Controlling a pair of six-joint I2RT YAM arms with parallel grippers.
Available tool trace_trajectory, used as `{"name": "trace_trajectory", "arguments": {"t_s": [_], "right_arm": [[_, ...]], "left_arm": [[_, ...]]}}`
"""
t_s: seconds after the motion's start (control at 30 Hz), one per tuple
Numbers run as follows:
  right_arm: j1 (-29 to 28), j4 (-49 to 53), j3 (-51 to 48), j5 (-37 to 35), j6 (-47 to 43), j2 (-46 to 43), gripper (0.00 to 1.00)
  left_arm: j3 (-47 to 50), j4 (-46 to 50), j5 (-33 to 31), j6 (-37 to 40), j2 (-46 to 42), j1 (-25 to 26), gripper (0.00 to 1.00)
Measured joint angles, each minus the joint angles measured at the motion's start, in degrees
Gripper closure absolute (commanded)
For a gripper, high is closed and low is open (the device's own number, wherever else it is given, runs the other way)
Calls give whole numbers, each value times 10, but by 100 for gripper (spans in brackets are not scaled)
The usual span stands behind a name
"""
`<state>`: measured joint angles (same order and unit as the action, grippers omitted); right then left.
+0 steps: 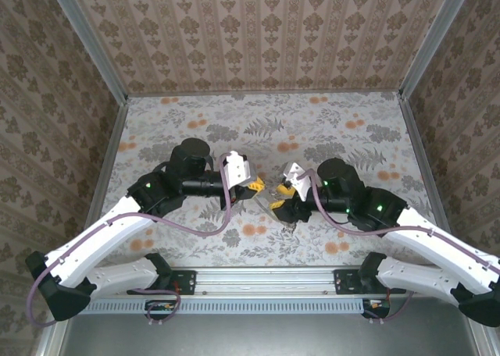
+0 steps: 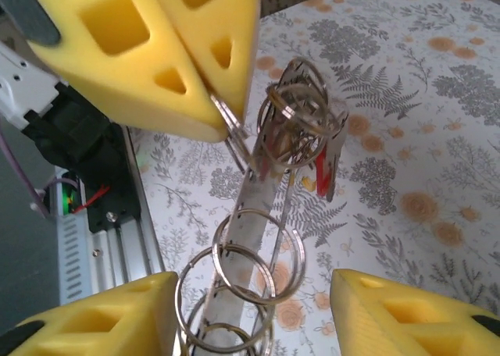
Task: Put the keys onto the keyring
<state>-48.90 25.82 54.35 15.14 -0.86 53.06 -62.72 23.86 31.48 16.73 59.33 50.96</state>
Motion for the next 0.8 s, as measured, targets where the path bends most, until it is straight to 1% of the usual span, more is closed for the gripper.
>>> {"name": "trace_trajectory", "arguments": {"t_s": [0.13, 0.27, 0.33, 0.5, 0.8], "right_arm": [[0, -1, 0, -6, -1, 7, 73], [0, -3, 0, -17, -5, 9, 100], [0, -2, 0, -19, -5, 10, 100], [1, 3, 0, -31, -6, 10, 100], [2, -3, -5, -57, -2, 10, 100]], "left_arm": [[1, -2, -12, 0, 0, 1, 100], [1, -3, -31, 0, 3, 8, 100], [1, -3, -42, 2, 6, 12, 100], [-2, -6, -91, 16, 18, 35, 100], [-3, -21, -170, 22, 27, 61, 100]]}}
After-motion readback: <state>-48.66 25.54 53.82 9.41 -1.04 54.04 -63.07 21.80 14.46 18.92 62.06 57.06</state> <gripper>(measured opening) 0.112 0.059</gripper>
